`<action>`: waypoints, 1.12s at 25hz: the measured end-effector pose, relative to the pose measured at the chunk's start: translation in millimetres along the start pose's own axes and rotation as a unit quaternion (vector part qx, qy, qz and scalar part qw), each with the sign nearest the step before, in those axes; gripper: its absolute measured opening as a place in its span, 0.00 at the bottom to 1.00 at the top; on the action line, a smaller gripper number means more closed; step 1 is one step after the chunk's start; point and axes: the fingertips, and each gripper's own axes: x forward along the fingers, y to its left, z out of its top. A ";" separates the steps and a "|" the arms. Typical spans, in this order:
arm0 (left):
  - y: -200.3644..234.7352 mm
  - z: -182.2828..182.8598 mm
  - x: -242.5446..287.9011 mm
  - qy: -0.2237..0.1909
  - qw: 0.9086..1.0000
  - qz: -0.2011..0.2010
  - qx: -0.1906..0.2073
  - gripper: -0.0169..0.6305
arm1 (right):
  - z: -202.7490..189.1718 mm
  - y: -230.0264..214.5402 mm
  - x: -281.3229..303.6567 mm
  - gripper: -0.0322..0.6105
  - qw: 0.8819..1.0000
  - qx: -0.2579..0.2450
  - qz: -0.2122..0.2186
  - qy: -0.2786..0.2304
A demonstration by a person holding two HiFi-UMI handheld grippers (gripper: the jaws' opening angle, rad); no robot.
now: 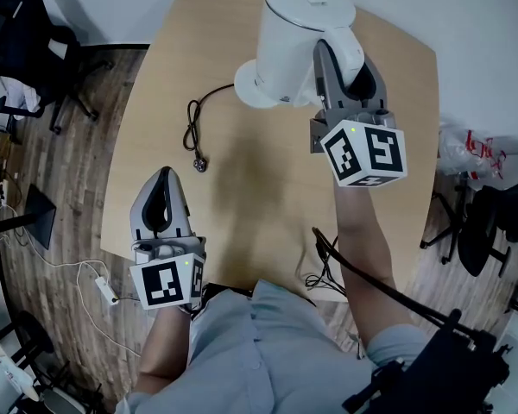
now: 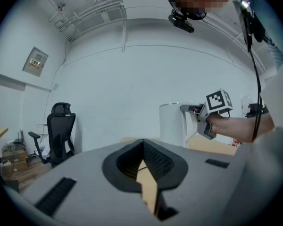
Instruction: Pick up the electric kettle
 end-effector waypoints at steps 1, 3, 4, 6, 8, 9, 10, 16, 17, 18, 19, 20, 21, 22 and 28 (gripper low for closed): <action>-5.8 1.5 0.1 -0.002 1.000 -0.005 0.000 0.03 | 4.6 -6.4 -5.7 0.28 1.000 -0.003 -0.005 -0.003; -15.7 3.7 0.2 -0.006 1.000 -0.016 0.001 0.03 | 12.5 -17.9 -16.9 0.28 1.000 -0.008 -0.018 -0.008; -19.9 4.4 0.1 -0.008 1.000 -0.022 0.002 0.03 | 15.9 -22.8 -22.6 0.28 1.000 -0.011 -0.024 -0.010; -29.2 5.5 0.0 -0.009 0.999 -0.035 0.002 0.03 | 21.0 -32.8 -34.9 0.28 0.999 -0.017 -0.036 -0.011; -40.4 6.7 0.3 -0.011 0.999 -0.048 0.003 0.03 | 23.2 -43.6 -48.0 0.28 0.999 -0.023 -0.048 -0.009; -46.5 7.3 0.5 -0.012 0.998 -0.055 0.005 0.03 | 22.9 -49.2 -54.5 0.28 0.998 -0.025 -0.053 -0.007; -52.6 8.0 0.7 -0.012 0.998 -0.062 0.006 0.03 | 21.8 -54.9 -61.0 0.28 0.998 -0.026 -0.059 -0.005; -74.1 11.6 -1.8 -0.008 0.996 -0.085 0.020 0.03 | 3.7 -80.4 -92.9 0.28 0.996 -0.027 -0.082 0.012; -74.2 11.5 -2.5 -0.006 0.996 -0.086 0.022 0.03 | -1.3 -82.5 -96.0 0.28 0.996 -0.024 -0.085 0.016; -74.3 11.4 -3.2 -0.003 0.996 -0.086 0.025 0.03 | -6.7 -84.2 -98.5 0.28 0.996 -0.022 -0.088 0.020; -74.7 11.2 -3.9 -0.001 0.996 -0.086 0.027 0.03 | -12.3 -85.6 -101.0 0.28 0.995 -0.019 -0.090 0.024; -75.2 11.1 -4.5 0.001 0.996 -0.087 0.030 0.03 | -17.8 -86.9 -103.6 0.28 0.995 -0.017 -0.092 0.028; -75.5 10.8 -5.0 0.003 0.996 -0.087 0.033 0.03 | -23.0 -88.0 -106.0 0.28 0.995 -0.016 -0.093 0.031; -75.2 10.3 -5.3 0.005 0.996 -0.088 0.035 0.03 | -28.0 -88.7 -107.9 0.28 0.995 -0.014 -0.093 0.033; -69.3 6.9 -6.5 0.019 0.995 -0.085 0.046 0.03 | -51.4 -86.5 -112.7 0.28 0.995 -0.005 -0.095 0.039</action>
